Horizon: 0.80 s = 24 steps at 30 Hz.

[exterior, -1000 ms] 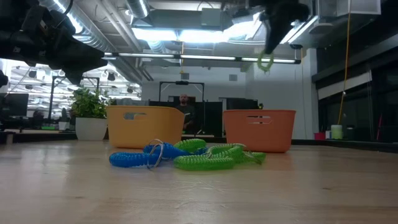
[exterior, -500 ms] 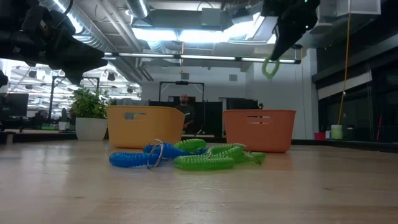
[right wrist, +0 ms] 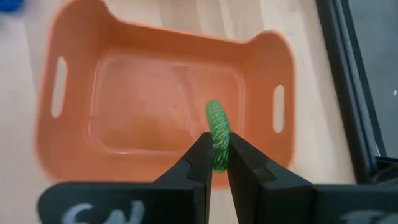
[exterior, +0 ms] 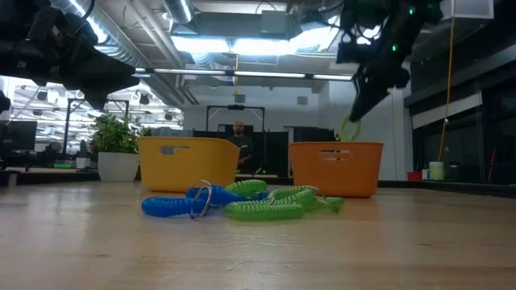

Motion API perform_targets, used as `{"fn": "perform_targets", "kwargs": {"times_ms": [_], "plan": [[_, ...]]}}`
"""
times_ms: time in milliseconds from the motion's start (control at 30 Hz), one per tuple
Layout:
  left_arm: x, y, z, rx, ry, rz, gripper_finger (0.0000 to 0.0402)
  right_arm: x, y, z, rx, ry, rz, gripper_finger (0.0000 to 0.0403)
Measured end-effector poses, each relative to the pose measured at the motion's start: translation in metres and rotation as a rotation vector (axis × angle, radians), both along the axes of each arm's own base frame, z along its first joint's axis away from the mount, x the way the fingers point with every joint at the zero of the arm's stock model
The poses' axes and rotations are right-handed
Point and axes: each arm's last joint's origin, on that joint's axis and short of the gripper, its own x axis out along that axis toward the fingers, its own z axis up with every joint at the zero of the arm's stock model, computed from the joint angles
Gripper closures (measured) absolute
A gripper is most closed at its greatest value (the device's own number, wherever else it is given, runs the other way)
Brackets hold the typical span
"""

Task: Sort spring keychains
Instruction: Put the green spring keychain into the orange bin

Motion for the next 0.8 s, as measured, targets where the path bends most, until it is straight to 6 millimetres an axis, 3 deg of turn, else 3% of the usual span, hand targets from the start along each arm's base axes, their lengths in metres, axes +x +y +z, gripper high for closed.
{"fn": "perform_targets", "kwargs": {"times_ms": [200,400,800], "plan": [[0.0,0.0,0.0,0.0,0.0,0.0,0.0279,0.001,0.0,-0.018,-0.012,-0.047,0.001,0.0362],[0.0,0.0,0.0,0.0,0.0,0.0,0.0279,0.004,-0.001,-0.017,-0.023,-0.09,0.001,0.0357],[0.0,0.0,0.0,0.0,0.0,0.0,0.0279,0.007,-0.001,-0.015,-0.027,-0.124,0.022,0.0261]]}}
